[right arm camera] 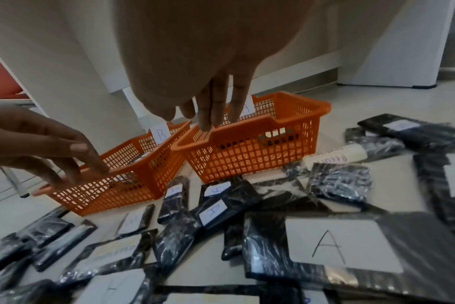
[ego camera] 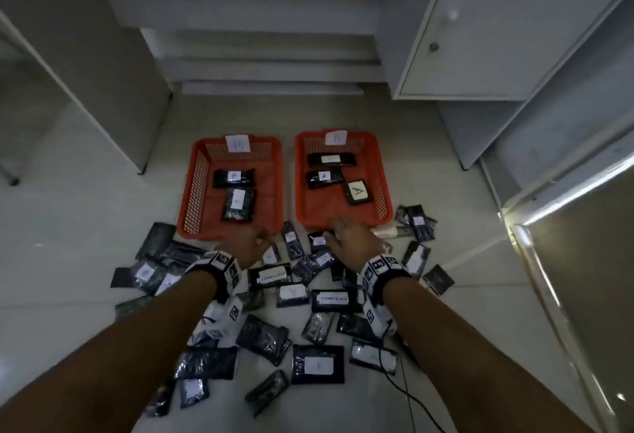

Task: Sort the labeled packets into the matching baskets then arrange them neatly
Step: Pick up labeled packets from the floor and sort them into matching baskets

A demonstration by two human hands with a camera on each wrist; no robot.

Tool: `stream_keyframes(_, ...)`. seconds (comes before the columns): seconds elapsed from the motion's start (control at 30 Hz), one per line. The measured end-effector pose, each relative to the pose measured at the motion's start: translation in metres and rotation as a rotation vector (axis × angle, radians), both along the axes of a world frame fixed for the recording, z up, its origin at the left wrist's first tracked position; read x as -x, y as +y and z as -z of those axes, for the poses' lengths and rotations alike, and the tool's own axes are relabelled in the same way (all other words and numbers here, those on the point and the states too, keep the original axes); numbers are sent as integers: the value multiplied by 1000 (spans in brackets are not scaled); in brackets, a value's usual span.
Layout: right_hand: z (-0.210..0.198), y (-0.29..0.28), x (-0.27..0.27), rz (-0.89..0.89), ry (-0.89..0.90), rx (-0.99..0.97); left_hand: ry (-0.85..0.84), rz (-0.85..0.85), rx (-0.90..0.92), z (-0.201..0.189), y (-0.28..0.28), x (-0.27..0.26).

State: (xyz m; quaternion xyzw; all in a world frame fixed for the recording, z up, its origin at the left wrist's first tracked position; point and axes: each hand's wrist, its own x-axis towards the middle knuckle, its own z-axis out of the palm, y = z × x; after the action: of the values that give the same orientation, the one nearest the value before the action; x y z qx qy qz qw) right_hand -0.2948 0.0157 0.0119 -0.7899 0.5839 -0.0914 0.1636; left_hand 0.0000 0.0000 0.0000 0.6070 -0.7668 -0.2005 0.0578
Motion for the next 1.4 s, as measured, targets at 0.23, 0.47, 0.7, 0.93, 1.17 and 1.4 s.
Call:
stream_keyframes(0.23, 54, 13, -18, 17, -34, 64, 39, -74, 31, 46, 13, -17)
stream_keyframes(0.47, 79, 46, -26, -188, 22, -152, 9, 26, -43, 81, 62, 4)
stream_keyframes(0.7, 85, 52, -16, -230, 297, -361, -151, 49, -46, 99, 88, 33)
stream_keyframes(0.93, 79, 44, -13, -158, 61, -502, -262, 111, -9, 111, 95, 44)
stream_keyframes(1.17, 54, 24, -4, 107, -490, -543, 141, 26, -32, 102, 87, 43)
stream_keyframes(1.4, 41, 24, -21, 301, -646, -598, 535, -253, -94, 80, 64, 42)
